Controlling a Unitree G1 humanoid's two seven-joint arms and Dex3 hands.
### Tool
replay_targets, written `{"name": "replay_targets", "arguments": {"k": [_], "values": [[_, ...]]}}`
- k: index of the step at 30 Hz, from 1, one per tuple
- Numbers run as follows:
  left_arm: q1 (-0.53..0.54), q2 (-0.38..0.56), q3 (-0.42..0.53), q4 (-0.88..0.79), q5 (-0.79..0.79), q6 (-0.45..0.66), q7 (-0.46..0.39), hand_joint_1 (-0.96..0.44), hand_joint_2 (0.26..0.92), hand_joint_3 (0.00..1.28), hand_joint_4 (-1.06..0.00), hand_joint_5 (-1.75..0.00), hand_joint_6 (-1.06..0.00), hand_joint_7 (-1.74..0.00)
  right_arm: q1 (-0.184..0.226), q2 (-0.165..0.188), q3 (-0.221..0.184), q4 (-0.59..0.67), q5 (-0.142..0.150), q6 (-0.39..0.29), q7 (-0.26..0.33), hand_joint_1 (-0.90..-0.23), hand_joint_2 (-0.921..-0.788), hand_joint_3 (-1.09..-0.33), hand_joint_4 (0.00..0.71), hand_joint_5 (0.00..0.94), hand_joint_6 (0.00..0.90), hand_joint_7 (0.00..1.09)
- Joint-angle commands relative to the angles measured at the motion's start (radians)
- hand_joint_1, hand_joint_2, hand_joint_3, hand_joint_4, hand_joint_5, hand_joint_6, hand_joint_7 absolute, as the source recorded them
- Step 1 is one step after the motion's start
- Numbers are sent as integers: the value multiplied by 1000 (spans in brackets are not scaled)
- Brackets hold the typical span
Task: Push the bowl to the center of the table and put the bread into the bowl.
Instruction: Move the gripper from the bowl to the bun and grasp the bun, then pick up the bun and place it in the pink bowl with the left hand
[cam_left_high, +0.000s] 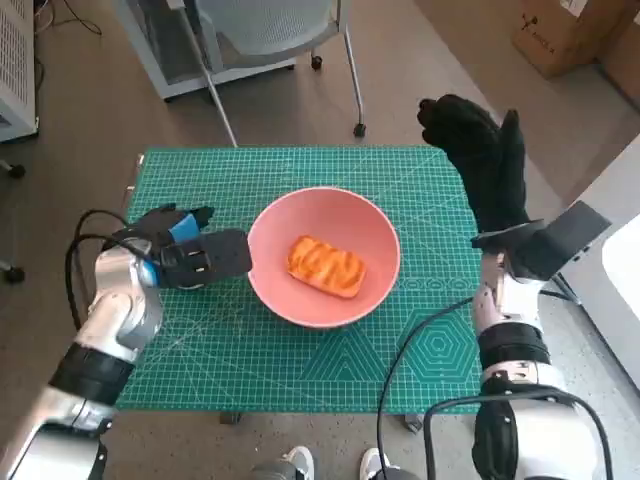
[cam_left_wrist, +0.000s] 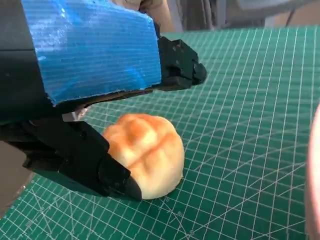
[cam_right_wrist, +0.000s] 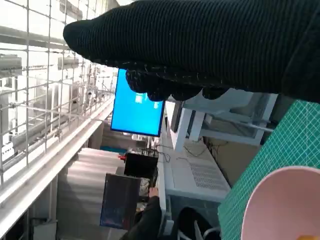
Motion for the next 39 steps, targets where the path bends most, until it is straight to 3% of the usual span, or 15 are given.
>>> {"name": "replay_targets", "arguments": {"k": [1, 4, 5, 7, 8, 11, 19, 20, 22, 25, 29, 34, 39], "values": [[-41, -14, -30, 92, 9, -34, 12, 97, 780, 43, -212, -34, -361, -34, 30, -4, 2, -1, -1, 7, -4, -539, -921, -614, 338, 2, 509, 4], [-53, -19, -42, 136, 9, -50, 15, 92, 791, 53, -367, -71, -401, -33, 32, -6, 1, -2, 0, 8, -5, -543, -921, -612, 337, 2, 509, 4], [-57, -21, -46, 152, 7, -55, 15, 92, 794, 54, -442, -255, -426, -29, 33, -7, 0, -2, 0, 9, -4, -543, -921, -612, 337, 2, 509, 3], [-63, -22, -49, 172, 3, -61, 14, 227, 853, 83, -539, -751, -467, -29, 34, -7, 0, -3, 1, 9, -5, -541, -921, -612, 337, 1, 509, 3], [-65, -23, -50, 179, 2, -63, 14, 282, 866, 86, -606, -911, -501, -37, 35, -7, 0, -4, 1, 9, -6, -540, -921, -613, 336, 1, 508, 3], [-69, -25, -52, 195, -2, -67, 15, 349, 881, 87, -690, -1099, -558, -53, 36, -6, 0, -6, 0, 9, -7, -538, -921, -614, 336, 0, 508, 2], [-77, -26, -57, 232, -6, -79, 26, 376, 903, 75, -710, -1200, -739, -177, 35, -1, 3, -4, -5, 11, -21, -547, -921, -613, 334, 1, 507, 2], [-78, -25, -58, 235, -5, -82, 29, 242, 909, 72, -716, -1215, -693, -493, 35, -1, 4, -4, -6, 11, -22, -544, -921, -613, 335, 1, 507, 2], [-76, -23, -57, 237, -5, -90, 40, 125, 914, 75, -706, -1239, -655, -775, 36, 2, 6, -6, -7, 9, -24, -539, -921, -613, 335, 1, 508, 2], [-68, -18, -53, 227, -6, -103, 58, 42, 912, 69, -689, -1240, -667, -964, 37, 4, 7, -5, -6, 9, -24, -535, -921, -615, 335, 1, 508, 2], [-55, -5, -47, 200, -6, -114, 75, 13, 904, 67, -654, -1257, -732, -985, 36, 4, 6, -2, -3, 11, -22, -527, -921, -616, 335, 0, 507, 1], [-46, 21, -28, 125, -6, -107, 70, 4, 889, 83, -625, -1335, -804, -878, 35, 4, 4, 0, 2, 13, -14, -519, -921, -616, 335, 0, 507, 1], [-44, 58, 11, -90, 12, -32, -4, 3, 892, 92, -615, -1374, -794, -861, 34, 3, 1, 1, 8, 17, -5, -515, -921, -614, 333, 0, 506, 0]]}}
